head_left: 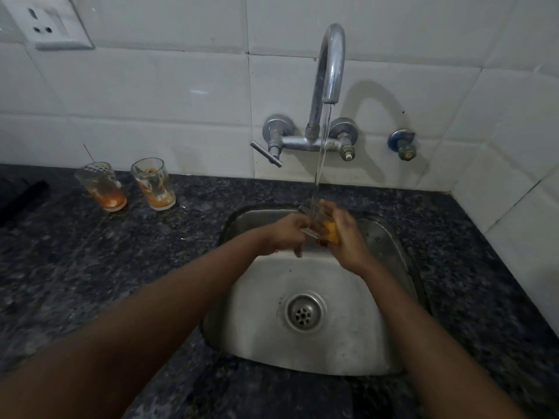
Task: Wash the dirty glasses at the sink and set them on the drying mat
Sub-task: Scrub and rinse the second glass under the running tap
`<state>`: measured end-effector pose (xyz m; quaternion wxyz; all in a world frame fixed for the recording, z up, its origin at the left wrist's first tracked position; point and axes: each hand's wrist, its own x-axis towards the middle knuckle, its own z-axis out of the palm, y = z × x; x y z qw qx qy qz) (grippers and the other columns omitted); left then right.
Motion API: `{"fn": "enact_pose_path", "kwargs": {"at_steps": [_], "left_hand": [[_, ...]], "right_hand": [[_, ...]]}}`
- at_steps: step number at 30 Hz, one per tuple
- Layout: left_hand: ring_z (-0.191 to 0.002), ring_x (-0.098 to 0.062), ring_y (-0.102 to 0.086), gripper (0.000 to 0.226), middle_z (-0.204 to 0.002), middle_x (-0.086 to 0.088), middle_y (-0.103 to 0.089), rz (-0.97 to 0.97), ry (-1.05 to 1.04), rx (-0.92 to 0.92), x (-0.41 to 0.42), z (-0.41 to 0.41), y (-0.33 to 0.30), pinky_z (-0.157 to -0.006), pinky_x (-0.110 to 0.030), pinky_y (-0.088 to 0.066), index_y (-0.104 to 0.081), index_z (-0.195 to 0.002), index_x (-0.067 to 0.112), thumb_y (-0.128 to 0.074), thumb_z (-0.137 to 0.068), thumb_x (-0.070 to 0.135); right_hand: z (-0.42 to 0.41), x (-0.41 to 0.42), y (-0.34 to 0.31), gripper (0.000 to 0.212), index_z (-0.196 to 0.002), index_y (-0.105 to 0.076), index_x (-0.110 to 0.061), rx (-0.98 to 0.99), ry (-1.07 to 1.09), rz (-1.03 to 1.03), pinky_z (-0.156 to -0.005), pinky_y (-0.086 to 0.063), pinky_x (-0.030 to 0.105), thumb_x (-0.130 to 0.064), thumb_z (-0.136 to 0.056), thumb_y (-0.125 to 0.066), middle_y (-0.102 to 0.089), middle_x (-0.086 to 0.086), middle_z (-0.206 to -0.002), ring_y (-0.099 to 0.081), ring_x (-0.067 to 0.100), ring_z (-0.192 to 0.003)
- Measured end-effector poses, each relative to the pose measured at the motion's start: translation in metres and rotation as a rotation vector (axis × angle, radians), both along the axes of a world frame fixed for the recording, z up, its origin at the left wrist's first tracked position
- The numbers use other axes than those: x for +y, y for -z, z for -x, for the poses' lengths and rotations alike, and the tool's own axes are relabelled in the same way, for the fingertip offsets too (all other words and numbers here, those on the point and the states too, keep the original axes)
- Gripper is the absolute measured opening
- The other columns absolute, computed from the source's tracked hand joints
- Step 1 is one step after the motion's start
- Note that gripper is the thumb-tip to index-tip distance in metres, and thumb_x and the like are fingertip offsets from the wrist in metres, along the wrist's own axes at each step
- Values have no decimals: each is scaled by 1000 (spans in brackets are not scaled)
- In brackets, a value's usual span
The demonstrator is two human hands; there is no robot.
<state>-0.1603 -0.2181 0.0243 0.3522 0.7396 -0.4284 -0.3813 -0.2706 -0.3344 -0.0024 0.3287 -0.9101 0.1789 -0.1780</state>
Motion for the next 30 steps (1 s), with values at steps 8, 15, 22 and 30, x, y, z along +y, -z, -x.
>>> {"fn": "enact_pose_path", "kwargs": {"at_steps": [8, 15, 22, 30], "left_hand": [[-124, -28, -50, 54, -140, -10, -48, -375, 355, -1039, -7, -21, -17, -98, -37, -43, -39, -137, 19, -60, -88, 14], [-116, -31, -58, 58, -132, -9, -56, 1, -32, 610, 1, -14, -5, -83, -38, -55, -49, -130, 11, -50, -80, -19], [-106, -25, -57, 49, -121, -16, -61, 76, -377, 595, 14, -10, 26, -69, -32, -54, -56, -122, 5, -49, -81, -21], [-111, -25, -54, 57, -120, -14, -57, 173, -331, 687, 7, 0, 14, -60, -26, -54, -51, -124, 1, -43, -76, -28]], "right_hand": [[-16, -9, -7, 71, -147, -24, -24, 140, -134, 386, -111, -31, 49, -11, -87, -60, -27, 6, -152, -22, 26, -141], [-16, -17, -8, 62, -143, -29, -29, 193, -66, 405, -104, -33, 52, -17, -90, -57, -27, 2, -151, -24, 23, -140], [-6, -34, -33, 52, -139, -37, -31, 333, -66, 893, -107, -20, 54, -19, -91, -53, -28, 3, -154, -20, 22, -143], [-8, -28, -39, 51, -141, -35, -29, 330, -84, 953, -108, -18, 54, -28, -93, -51, -24, 4, -156, -18, 22, -144]]}}
